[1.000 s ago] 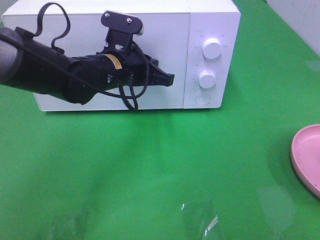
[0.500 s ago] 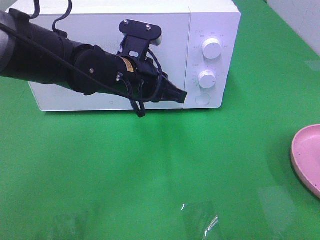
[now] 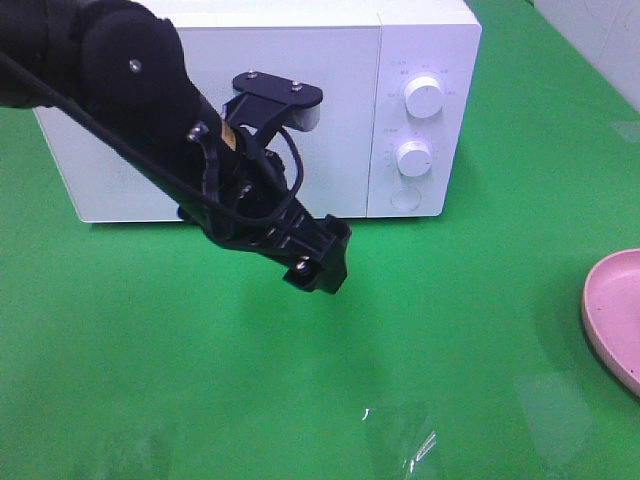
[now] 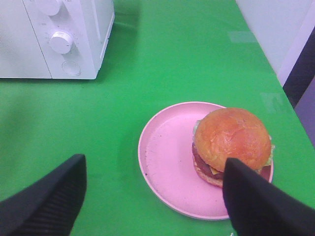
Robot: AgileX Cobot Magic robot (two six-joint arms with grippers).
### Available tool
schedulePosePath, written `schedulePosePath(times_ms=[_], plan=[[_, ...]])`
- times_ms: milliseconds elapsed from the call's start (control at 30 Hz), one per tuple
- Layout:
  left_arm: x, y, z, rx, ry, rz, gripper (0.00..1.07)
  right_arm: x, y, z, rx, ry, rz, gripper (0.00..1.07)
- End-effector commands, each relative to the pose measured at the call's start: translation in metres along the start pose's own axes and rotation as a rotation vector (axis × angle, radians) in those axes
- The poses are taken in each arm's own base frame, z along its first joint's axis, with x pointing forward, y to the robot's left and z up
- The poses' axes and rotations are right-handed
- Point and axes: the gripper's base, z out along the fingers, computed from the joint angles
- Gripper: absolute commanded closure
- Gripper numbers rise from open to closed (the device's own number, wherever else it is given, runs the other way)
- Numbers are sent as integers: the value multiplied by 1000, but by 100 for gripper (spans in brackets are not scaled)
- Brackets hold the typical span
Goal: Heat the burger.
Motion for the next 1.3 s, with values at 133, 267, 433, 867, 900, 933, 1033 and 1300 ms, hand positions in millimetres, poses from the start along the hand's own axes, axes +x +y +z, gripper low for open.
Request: schedulePosePath(times_ms=[133,267,433,867,900,933,1033,1300], plan=[[17,-5,-34,19,187,28,8,2,0,-3,0,-33,1,35],[22,2,-48,1,235,-21,8,2,0,-3,0,-33,1,35],[27,38,-74,-50,264,-190,9,2,0,-3,0,-33,1,35],[74,139,-139,-216,325,-503,9,2,0,-3,0,-33,0,35],[87,146,-147,-235,323,-534,9,2,0,-3,0,-33,0,35],[87,146,-147,-235,323,-534,9,2,0,-3,0,-33,0,35],[116,151,-165,-247,306,-583,9,2,0,-3,0,-33,0,35],[168,124,-179,-267,221,-639,9,2,0,-3,0,-33,0,35]])
